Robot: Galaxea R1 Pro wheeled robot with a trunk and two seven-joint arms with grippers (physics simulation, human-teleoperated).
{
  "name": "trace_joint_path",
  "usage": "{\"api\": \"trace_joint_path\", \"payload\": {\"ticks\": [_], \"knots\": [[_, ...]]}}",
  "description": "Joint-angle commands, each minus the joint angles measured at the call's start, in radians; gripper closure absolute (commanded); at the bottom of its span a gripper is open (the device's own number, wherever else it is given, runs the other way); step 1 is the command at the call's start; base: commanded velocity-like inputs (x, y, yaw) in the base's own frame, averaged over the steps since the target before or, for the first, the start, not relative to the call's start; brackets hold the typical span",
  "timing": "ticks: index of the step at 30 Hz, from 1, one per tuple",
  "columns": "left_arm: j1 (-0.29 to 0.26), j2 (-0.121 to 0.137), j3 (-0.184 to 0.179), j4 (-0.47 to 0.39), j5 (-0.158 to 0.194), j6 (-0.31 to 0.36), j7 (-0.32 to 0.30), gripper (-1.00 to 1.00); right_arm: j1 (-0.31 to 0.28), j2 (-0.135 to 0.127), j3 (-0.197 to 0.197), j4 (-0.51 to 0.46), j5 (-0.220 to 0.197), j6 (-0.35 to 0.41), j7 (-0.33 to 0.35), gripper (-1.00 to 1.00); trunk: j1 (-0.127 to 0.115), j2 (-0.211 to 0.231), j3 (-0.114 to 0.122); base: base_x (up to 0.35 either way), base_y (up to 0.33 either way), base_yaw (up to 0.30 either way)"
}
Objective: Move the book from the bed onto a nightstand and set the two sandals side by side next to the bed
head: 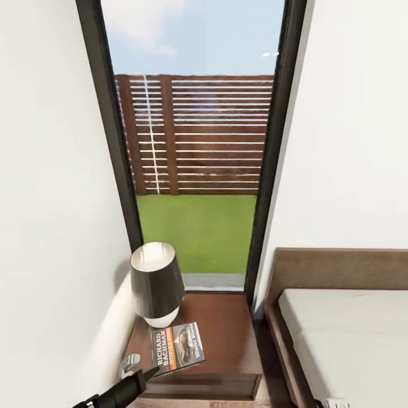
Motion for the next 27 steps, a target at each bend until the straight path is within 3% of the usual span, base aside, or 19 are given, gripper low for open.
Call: {"api": "trace_joint_path", "payload": {"ticks": [1,18,27], "knots": [[-0.001,0.000,-0.006,0.000,0.009,0.002,-0.003,1.00,-0.002,0.000,0.008,0.004,-0.011,-0.005,0.006,-1.00,0.001,-0.002,-0.002,0.322,0.000,0.000],[-0.001,0.000,-0.006,0.000,0.009,0.002,-0.003,1.00,-0.002,0.000,0.009,0.004,-0.011,-0.005,0.006,-1.00,0.001,-0.002,-0.002,0.303,0.000,0.000],[-0.001,0.000,-0.006,0.000,0.009,0.002,-0.003,1.00,-0.002,-0.001,0.007,0.003,-0.020,-0.003,0.001,-1.00,0.001,-0.002,-0.002,0.034,0.000,0.000]]}}
